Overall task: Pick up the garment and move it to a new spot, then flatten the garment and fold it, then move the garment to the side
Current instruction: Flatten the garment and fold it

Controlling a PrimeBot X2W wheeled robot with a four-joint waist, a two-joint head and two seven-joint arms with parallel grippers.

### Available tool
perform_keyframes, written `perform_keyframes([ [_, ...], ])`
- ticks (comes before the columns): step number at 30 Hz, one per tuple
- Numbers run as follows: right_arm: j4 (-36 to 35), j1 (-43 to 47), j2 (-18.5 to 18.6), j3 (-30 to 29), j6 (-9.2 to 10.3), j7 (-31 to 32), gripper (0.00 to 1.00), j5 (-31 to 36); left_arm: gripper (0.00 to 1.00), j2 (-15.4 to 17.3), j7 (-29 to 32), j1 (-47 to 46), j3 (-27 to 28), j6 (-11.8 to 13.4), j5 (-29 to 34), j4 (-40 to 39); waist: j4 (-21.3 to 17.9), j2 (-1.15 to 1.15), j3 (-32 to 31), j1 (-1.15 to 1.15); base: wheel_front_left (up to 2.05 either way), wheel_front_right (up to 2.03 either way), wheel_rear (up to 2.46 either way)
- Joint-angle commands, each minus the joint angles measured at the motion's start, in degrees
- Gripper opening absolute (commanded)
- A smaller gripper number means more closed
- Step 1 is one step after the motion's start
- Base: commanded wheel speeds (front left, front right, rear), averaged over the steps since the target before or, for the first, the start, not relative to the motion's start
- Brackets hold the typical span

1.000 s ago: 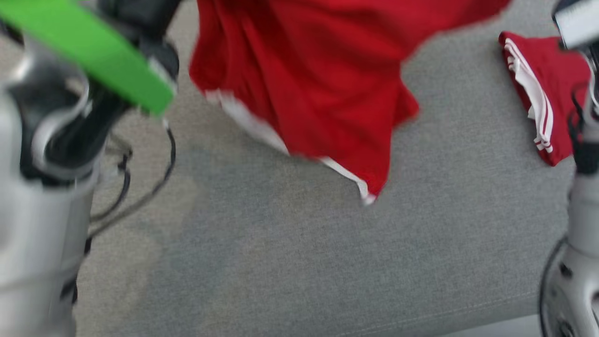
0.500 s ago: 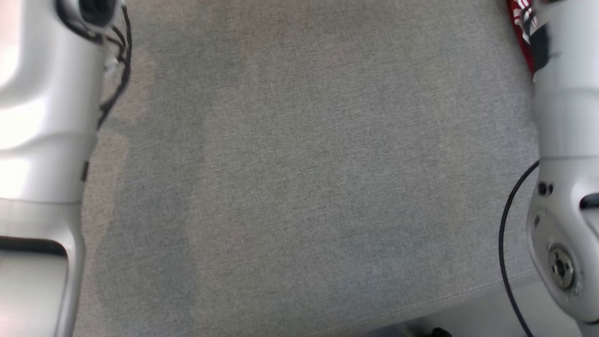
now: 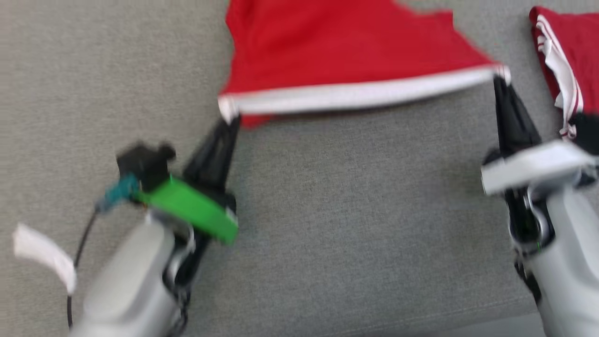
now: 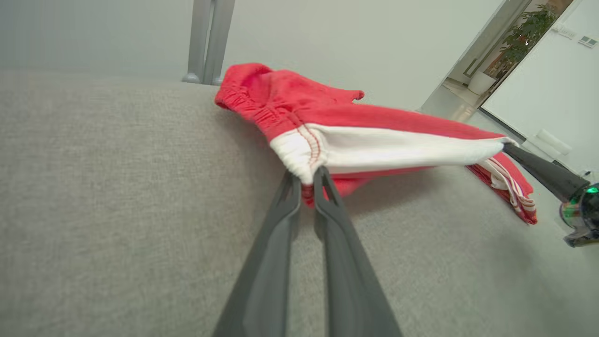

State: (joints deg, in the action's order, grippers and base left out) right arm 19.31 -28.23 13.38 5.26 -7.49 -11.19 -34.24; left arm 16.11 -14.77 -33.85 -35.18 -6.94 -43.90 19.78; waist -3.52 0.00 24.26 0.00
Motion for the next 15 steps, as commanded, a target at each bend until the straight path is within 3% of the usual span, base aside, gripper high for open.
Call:
perform_keyframes([
  [1, -2.9, 5.1, 0.5, -0.7, 0.02, 0.8, 0.00, -1.6, 0.00, 1.4, -0.4, 5.2, 0.3, 1.0, -1.3, -2.9, 1.8, 0.00, -6.7, 0.00, 0.00, 0.00, 0.00],
  [10, -18.9, 33.9, 1.6, -4.4, 0.06, 8.1, 0.00, -3.7, 0.00, 5.6, 0.5, 34.6, -1.0, 10.9, -6.1, -22.4, 2.4, 0.00, -13.2, 0.00, 0.00, 0.00, 0.00],
  [15, -27.2, 43.7, 1.7, -5.7, 0.05, 12.0, 0.00, -4.3, 0.00, 7.8, 2.1, 42.4, -0.5, 13.1, -9.8, -30.1, 3.3, 0.00, -14.0, 0.00, 0.00, 0.00, 0.00],
])
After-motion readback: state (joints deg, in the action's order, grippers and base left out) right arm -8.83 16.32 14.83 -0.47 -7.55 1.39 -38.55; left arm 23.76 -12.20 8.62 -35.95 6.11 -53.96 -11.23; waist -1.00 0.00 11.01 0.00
